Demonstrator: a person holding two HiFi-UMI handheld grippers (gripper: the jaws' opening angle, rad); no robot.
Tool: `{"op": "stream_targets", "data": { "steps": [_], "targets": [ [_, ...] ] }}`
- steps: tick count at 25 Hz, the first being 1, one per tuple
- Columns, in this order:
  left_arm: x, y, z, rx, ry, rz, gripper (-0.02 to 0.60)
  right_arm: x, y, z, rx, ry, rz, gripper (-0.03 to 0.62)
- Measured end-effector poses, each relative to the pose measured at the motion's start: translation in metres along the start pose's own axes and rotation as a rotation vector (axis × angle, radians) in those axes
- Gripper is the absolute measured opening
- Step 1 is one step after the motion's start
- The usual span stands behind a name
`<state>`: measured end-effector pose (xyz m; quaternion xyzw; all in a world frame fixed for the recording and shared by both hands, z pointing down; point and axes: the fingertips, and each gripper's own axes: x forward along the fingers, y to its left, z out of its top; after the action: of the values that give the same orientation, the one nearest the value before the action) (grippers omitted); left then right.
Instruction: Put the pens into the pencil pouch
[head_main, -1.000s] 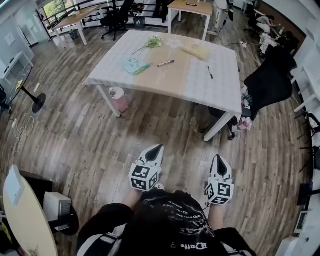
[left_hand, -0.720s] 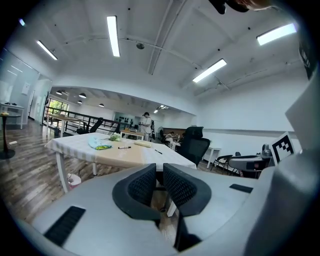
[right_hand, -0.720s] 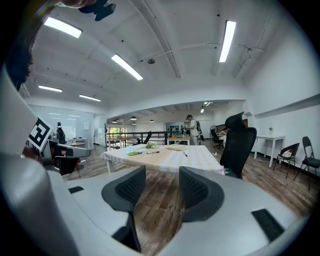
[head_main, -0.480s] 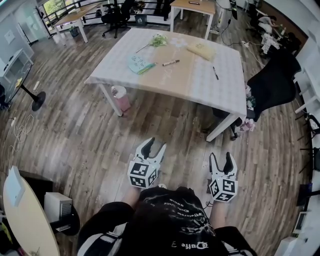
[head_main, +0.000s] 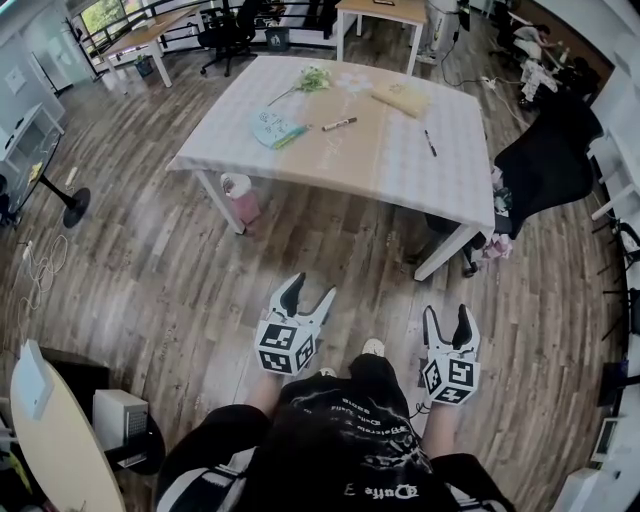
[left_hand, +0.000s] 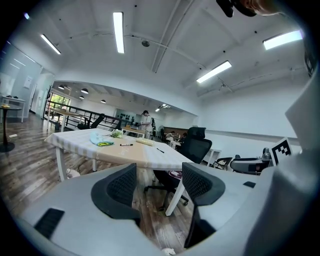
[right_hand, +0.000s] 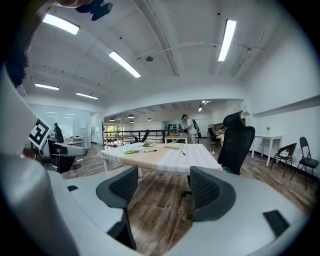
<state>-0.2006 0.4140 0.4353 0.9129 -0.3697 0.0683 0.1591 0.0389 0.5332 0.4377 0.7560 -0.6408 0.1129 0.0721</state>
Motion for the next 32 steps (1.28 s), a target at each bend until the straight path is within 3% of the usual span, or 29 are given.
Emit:
{"op": "stream_targets", "data": {
  "steps": [10,18,32],
  "targets": [
    [0.068,0.016,0.005,-0.011,0.026,0.047,0.29,0.08,-0.038,0.011,0.002,0.004,0.022,0.311],
    [0.172,0.026,0.034,-0.021,0.046,0.102,0.29,0.192,-0.082,0.04,-0.008,0.025,0.105,0.305],
    [0.345,-0.01,0.059,-0.02,0.051,0.153,0.29,0.332,-0.177,0.061,-0.006,0.074,0.227,0.295]
  ]
}}
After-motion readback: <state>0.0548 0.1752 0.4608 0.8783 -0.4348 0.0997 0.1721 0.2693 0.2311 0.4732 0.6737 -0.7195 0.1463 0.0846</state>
